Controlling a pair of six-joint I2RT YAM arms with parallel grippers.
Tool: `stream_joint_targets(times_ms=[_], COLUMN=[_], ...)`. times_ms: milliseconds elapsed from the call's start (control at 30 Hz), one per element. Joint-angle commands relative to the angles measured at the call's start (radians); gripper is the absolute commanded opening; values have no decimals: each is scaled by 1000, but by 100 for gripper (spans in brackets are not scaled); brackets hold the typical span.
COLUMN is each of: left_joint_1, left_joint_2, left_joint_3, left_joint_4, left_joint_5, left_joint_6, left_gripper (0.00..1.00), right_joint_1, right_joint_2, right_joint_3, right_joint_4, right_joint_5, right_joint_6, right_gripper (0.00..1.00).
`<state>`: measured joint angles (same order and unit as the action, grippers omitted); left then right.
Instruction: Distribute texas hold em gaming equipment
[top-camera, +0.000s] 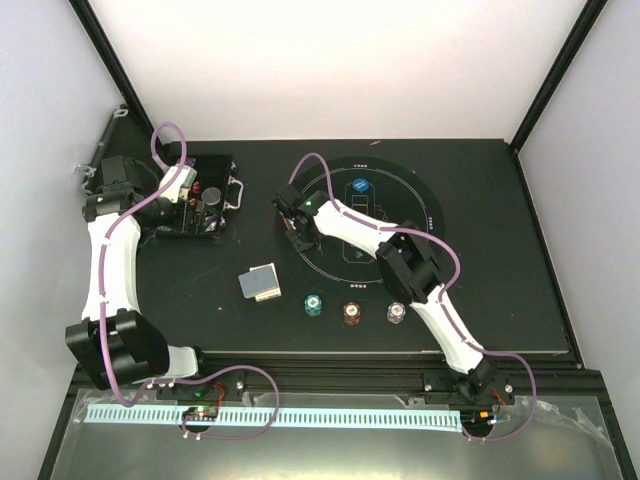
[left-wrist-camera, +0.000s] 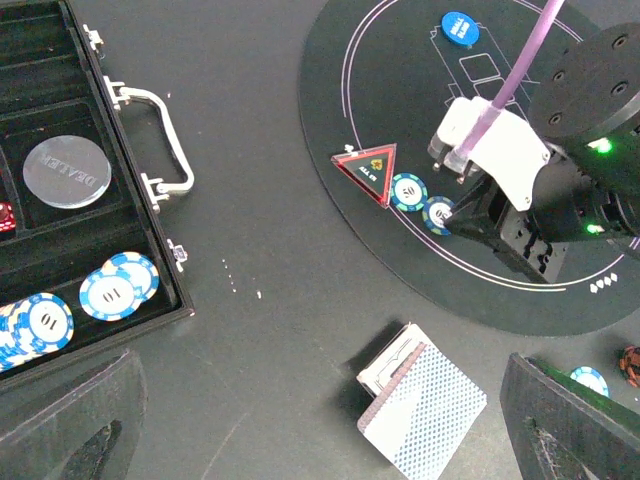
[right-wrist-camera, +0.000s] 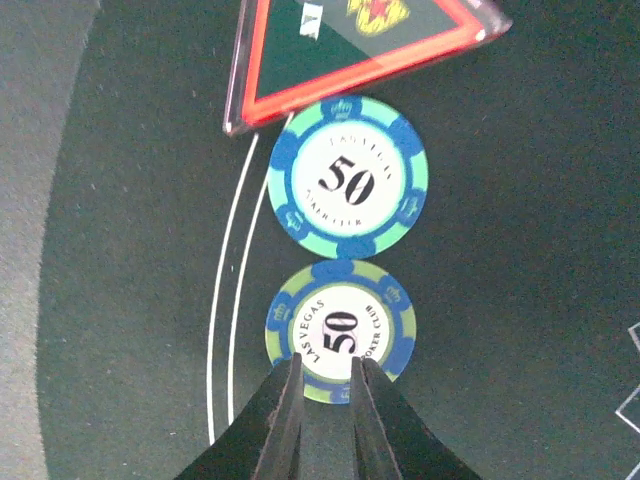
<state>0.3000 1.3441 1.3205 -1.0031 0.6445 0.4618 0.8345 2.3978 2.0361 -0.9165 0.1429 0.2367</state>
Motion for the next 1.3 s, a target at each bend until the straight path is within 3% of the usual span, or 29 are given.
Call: stream_joint_targets(times_ms=[0, 233, 300, 433, 600, 933, 1267], left_joint_1=[11, 13, 14, 16, 18, 20, 21], left_joint_2=[7, 6, 5, 8, 12, 1, -2], left_joint_3=[33, 32, 32, 36, 34, 34, 36], left_joint_4=[-23, -26, -28, -32, -31, -35, -40], left_joint_5=[14, 20, 18, 17, 32, 33, 33], left_joint_6=[17, 19, 24, 30, 25, 27, 29], left_gripper=[99, 99, 99, 99, 99, 99, 99], right_joint_1=[-3, -3, -1, 27, 83, 208, 277], right_joint_2=[5, 2, -23, -213, -416, -545, -470], right_joint_3=[72, 109, 77, -143, -409, -634, -621], right_joint_4=[-26, -54, -52, 40, 103, 151, 126], right_joint_5=[35, 32, 11, 0, -30, -87, -71], right_joint_6=[-7, -5, -2, 10, 48, 113, 108], right_gripper=[16, 26, 41, 71, 84, 91, 80])
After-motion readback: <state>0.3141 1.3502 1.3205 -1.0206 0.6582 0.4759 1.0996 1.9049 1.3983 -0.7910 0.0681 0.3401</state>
